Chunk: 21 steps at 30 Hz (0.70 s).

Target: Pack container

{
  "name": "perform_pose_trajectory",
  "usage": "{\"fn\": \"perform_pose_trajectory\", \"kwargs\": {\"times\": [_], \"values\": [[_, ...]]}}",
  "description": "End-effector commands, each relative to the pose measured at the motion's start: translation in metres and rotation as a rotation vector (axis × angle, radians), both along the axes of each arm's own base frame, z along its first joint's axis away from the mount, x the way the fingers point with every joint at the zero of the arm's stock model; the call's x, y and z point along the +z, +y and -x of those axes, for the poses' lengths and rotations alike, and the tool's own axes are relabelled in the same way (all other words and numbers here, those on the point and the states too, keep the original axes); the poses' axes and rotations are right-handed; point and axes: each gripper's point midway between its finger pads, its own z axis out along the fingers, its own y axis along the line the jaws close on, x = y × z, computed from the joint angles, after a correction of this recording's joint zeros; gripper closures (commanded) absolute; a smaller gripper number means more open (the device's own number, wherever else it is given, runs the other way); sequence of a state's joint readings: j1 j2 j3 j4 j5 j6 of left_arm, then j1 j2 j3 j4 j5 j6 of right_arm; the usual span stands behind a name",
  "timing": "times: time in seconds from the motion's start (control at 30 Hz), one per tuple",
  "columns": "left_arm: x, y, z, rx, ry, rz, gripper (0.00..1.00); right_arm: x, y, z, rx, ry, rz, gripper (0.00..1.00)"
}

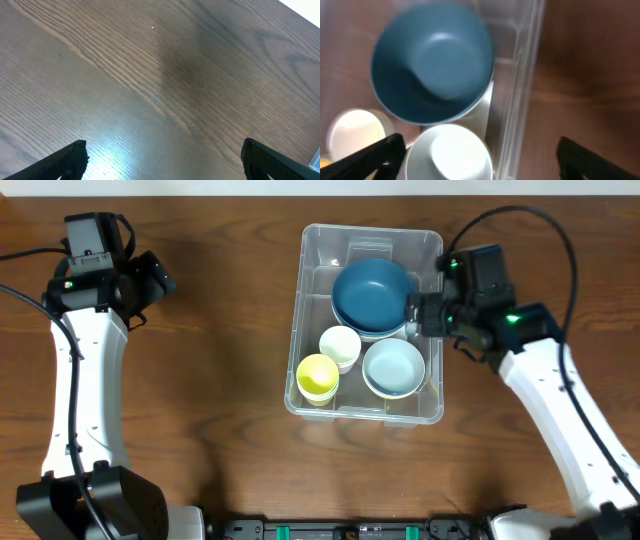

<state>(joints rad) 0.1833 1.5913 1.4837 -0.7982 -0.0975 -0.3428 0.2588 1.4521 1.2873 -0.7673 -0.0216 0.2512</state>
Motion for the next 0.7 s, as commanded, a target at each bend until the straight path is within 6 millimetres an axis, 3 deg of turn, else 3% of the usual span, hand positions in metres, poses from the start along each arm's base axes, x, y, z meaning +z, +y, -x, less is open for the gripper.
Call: {"fn": "perform_pose_trajectory", "kwargs": {"times": [0.0, 0.13, 0.27, 0.47, 0.67], "values": [[0.006, 0.003, 0.001, 0.009, -0.012, -0.014, 0.02, 0.065, -0.014, 0.008, -0.007, -0.171, -0.011, 0.05], [0.006, 0.003, 0.001, 0.009, -0.012, -0.014, 0.02, 0.124, -0.023, 0.041, 0.06, -0.354, 0.024, 0.09], [0.006, 0.003, 0.001, 0.009, -0.012, -0.014, 0.02, 0.173, -0.036, 0.097, 0.091, -0.515, 0.04, 0.07], [0.006, 0.003, 0.001, 0.009, -0.012, -0.014, 0.02, 0.197, -0.055, 0.176, 0.083, -0.62, 0.021, 0.01], [0.006, 0.003, 0.001, 0.009, -0.012, -0.014, 0.02, 0.209, -0.065, 0.219, 0.075, -0.719, 0.003, 0.01]]}}
